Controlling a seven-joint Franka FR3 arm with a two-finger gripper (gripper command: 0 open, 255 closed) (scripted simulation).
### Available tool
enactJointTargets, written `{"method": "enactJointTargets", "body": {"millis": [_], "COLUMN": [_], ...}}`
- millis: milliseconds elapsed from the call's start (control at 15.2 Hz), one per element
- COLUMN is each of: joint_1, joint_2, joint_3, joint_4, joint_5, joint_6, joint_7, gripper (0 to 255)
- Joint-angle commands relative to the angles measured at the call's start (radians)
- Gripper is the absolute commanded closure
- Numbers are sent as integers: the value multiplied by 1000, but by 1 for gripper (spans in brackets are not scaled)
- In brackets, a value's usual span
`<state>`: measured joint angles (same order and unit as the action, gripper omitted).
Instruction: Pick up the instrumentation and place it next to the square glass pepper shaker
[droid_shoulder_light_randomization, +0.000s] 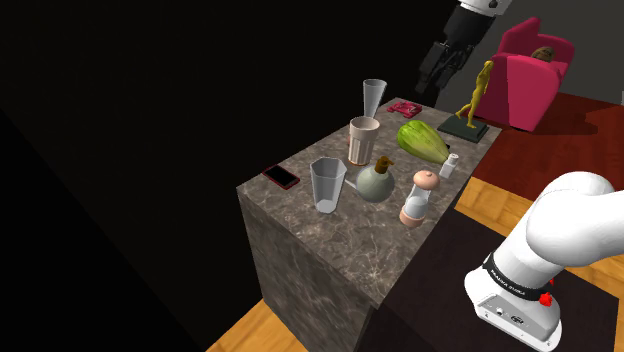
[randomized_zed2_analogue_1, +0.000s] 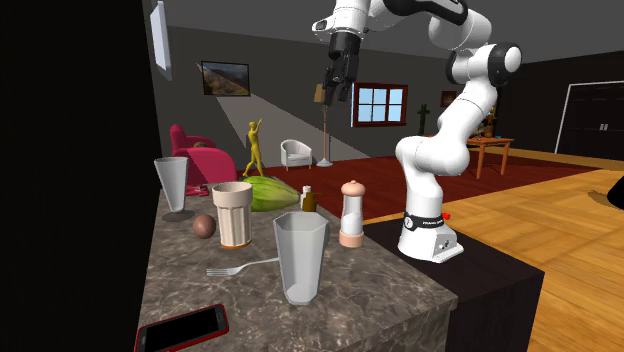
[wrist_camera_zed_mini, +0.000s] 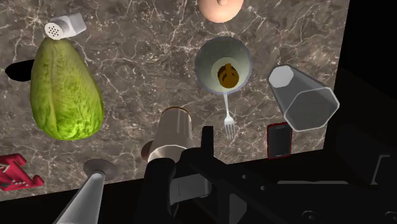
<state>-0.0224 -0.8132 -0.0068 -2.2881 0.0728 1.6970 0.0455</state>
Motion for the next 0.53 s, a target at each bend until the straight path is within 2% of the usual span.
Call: {"method": "enactJointTargets", "body": {"millis": [0,462], "joint_1": [0,26], "joint_2": [0,152], "joint_3": [0,45], "joint_4": [0,-74], "joint_5": [0,43], "joint_6": [0,193], "joint_7": [0,26], "gripper": [0,0]}}
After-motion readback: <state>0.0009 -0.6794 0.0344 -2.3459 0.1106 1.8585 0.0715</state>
